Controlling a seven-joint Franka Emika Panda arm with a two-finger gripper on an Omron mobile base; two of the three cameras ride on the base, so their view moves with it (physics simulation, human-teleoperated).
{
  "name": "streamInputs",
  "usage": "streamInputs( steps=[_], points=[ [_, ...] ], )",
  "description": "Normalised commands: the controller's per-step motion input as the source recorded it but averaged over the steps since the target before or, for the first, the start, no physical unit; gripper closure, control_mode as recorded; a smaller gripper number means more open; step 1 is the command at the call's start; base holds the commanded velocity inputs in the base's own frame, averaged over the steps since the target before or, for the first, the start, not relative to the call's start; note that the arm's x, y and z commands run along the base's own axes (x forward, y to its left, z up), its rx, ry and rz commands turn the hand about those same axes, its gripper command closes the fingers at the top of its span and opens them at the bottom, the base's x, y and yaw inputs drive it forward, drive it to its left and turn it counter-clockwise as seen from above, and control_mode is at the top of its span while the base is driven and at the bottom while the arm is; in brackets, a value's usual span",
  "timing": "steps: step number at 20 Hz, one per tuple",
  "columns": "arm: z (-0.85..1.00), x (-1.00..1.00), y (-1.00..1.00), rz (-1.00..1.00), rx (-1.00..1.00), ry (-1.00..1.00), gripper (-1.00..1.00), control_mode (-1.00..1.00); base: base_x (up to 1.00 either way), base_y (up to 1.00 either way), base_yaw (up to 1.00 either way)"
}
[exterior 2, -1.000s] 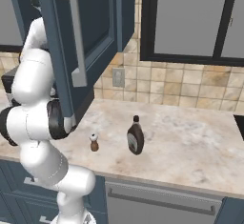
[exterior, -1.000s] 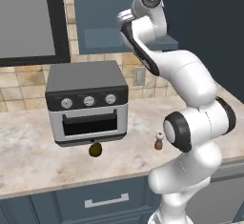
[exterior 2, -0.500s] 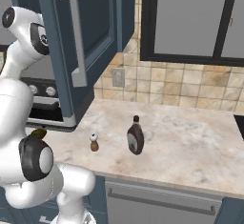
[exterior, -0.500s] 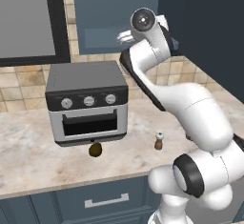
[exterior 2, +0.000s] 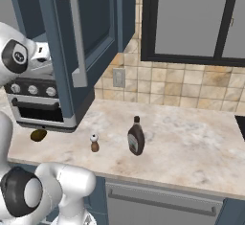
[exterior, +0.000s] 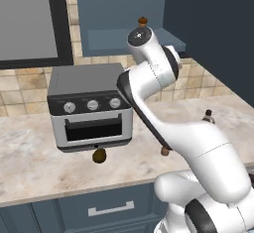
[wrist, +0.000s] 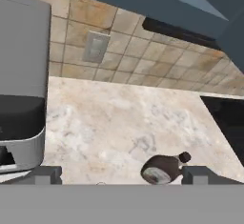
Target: There are various items on the counter. Only move the condiments/shakers into the cabinet.
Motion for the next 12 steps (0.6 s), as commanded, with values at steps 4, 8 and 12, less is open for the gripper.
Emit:
streamInputs(
  steps=[4,8,12],
  points=[
    [-1.00,-0.56,-0.45,-0.04,0.12,0.23,-1.00,-1.00,0.00,0.00,0.00],
    [-1.00,-0.44,-0.51,-0.06,0.26,0.07,-1.00,-1.00,0.00,0.00,0.00],
    [-0.77,-0.10,-0.12,-0.03,0.20,-0.04,-1.00,-1.00,0.00,0.00,0.00]
  ],
)
